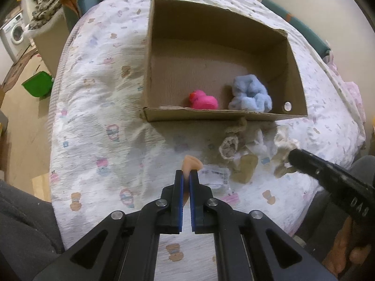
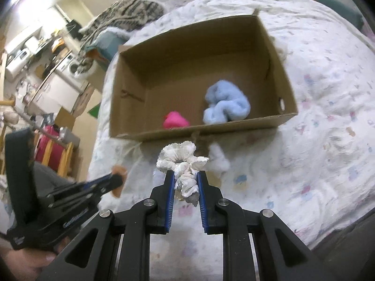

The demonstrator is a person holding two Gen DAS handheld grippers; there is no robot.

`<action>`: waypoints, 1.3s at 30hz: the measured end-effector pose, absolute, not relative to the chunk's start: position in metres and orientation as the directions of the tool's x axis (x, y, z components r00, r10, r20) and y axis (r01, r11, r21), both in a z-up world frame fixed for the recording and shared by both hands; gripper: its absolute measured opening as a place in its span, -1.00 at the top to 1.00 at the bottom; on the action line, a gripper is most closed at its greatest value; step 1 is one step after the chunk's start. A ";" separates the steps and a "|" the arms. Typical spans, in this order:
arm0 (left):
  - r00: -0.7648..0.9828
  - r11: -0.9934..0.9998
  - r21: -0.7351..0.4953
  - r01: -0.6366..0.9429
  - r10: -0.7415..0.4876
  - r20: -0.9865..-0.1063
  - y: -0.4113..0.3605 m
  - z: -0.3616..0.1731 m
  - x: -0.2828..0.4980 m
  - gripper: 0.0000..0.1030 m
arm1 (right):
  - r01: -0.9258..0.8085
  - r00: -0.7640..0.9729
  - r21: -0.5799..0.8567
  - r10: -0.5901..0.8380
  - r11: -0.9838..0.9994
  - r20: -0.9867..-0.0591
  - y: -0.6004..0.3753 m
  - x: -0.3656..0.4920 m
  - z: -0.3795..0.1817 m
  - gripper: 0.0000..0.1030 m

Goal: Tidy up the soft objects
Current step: 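Carry the cylinder and lace scrunchie into the box and open both tools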

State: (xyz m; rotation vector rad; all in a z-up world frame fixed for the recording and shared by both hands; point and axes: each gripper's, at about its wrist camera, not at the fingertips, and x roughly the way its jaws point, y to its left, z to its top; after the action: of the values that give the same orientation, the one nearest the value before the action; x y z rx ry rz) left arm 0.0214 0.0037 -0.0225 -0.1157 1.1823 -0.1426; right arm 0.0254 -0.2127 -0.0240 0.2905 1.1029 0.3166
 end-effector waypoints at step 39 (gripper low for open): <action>0.524 0.996 -0.085 0.021 -0.084 -0.848 -0.001 0.017 0.126 0.91 | -0.073 0.487 0.378 0.363 0.923 -0.794 -0.230 0.126 -0.009 0.60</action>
State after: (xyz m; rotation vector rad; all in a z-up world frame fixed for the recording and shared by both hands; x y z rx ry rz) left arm 0.1261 -0.0005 0.0170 -0.0668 1.0174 -0.0628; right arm 0.1262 -0.2300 -0.0093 0.3124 1.0326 0.2703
